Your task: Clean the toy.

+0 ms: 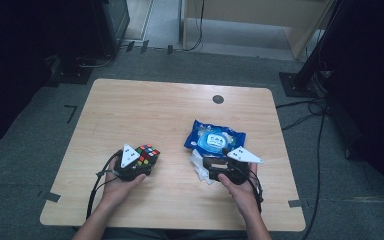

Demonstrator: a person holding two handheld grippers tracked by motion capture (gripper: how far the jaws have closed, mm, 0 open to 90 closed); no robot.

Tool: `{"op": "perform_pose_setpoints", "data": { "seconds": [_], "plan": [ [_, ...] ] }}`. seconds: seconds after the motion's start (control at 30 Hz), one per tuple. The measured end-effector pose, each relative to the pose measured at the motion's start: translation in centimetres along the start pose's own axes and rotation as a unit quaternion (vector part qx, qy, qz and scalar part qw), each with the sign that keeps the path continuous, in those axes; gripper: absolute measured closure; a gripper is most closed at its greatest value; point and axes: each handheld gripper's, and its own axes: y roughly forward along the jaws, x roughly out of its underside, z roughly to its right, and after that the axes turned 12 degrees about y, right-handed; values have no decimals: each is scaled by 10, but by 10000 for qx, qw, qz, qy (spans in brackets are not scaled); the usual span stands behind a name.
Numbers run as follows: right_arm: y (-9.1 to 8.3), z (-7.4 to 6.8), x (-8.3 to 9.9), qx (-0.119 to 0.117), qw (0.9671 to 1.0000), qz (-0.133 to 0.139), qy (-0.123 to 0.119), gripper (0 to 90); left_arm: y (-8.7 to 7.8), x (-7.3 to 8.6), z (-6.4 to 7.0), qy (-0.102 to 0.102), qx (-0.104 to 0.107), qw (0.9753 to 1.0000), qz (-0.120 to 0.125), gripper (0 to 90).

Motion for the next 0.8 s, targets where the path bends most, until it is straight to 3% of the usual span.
{"op": "perform_pose_setpoints", "data": {
  "seconds": [0.43, 0.6, 0.8],
  "plan": [
    [2, -1, 1, 38, 10000, -43, -52, 124, -2, 1, 8, 76, 60, 9997, -212, 337],
    [2, -1, 1, 38, 10000, -42, -67, 124, 6, -1, 9, 87, 47, 9969, -778, 335],
    [3, -1, 2, 54, 10000, -65, -52, 126, 17, -7, 11, 34, -38, 9962, -865, 336]
  ]
}}
